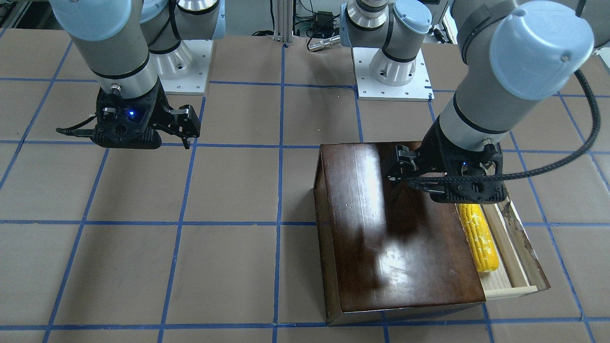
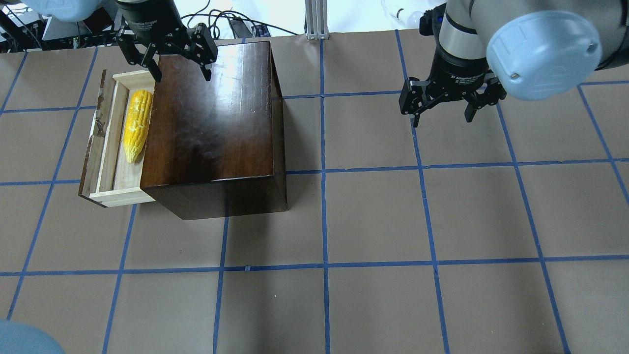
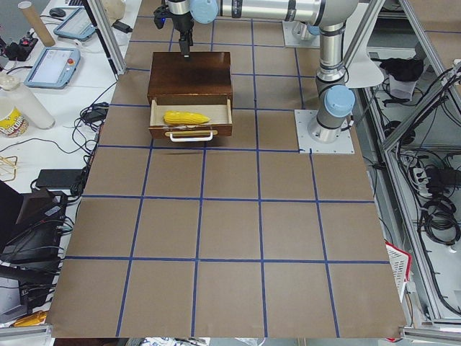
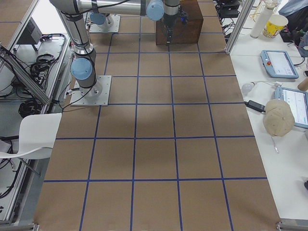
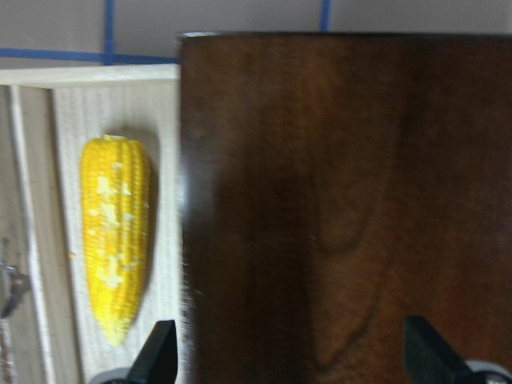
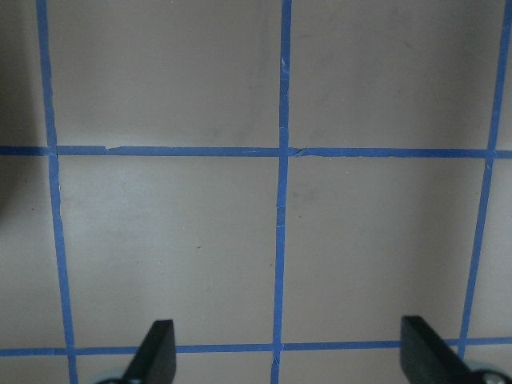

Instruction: Open drawer and put corn inside

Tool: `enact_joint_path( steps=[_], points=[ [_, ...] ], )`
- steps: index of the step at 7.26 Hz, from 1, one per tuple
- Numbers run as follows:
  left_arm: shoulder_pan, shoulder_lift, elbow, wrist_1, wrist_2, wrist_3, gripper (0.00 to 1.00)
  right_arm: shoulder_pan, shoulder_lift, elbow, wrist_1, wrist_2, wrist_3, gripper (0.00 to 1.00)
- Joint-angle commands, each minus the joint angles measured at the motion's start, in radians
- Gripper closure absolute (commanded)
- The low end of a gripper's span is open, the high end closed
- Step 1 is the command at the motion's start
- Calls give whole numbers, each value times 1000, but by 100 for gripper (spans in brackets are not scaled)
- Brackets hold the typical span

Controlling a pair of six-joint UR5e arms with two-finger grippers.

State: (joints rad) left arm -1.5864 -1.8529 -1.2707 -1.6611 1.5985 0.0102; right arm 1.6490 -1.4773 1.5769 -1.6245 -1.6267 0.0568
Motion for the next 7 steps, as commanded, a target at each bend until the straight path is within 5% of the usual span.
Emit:
enact_joint_path(
  steps=[1,7],
  points=[
    [0,78,-106,6,9,11,0,0,0,0,0,-2,0,0],
    [22,124,-161,7,-37,13,0,0,0,0,-2,-2,0,0]
  ],
)
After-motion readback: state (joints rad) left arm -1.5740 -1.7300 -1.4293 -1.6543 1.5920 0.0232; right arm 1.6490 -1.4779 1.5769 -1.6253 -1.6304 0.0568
